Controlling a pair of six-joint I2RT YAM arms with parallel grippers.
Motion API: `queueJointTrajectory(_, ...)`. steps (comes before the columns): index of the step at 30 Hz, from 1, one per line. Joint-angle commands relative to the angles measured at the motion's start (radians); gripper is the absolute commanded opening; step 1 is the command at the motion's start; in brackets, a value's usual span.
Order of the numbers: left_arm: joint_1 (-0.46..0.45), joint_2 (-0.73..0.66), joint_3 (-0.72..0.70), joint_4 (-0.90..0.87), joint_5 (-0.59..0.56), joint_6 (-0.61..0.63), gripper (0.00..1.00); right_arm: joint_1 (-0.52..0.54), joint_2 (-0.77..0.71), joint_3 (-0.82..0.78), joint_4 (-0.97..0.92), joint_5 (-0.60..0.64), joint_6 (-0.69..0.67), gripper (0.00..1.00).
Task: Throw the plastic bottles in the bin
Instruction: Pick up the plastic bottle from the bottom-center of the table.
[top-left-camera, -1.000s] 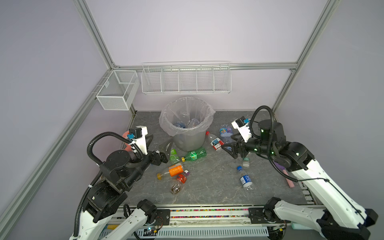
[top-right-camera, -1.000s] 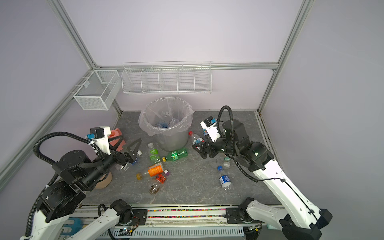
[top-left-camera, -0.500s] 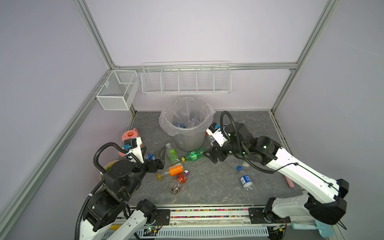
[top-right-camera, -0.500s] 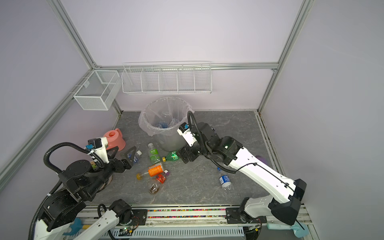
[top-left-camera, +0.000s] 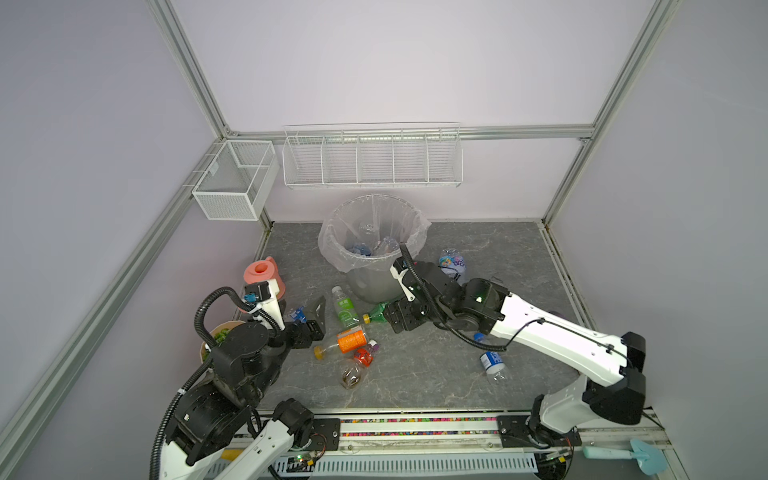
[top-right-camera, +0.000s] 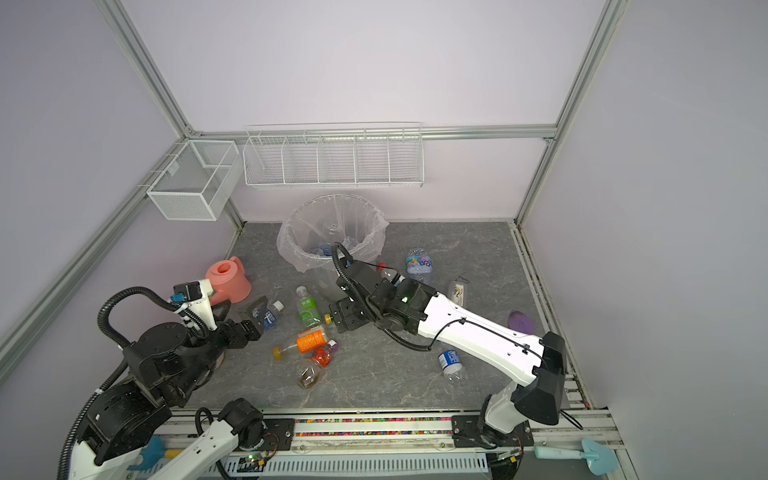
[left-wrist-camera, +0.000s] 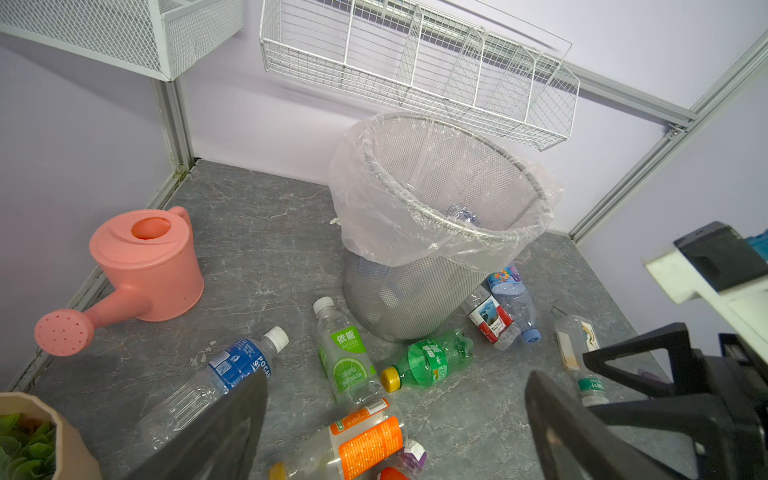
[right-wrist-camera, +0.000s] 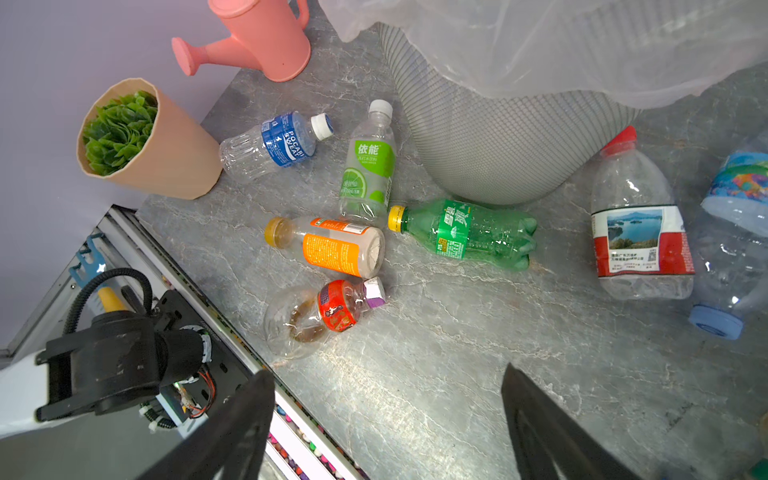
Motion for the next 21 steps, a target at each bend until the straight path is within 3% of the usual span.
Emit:
queueJointTrajectory(1,-0.001,-0.017,0.001,-0.037,-0.025,-0.019,0.96,0.053,0.038,0.019,-0.004,0.066,0.143,0.88)
queueJointTrajectory(13,0.000,-0.023,0.011,-0.052,-0.035,-0.010,0.96,0.212,0.247,0.106,-0.092,0.180,0.485,0.88)
queueJointTrajectory(21,0.000,-0.024,0.011,-0.054,-0.035,-0.008,0.96,0.284,0.371,0.166,-0.118,0.176,0.639,0.88)
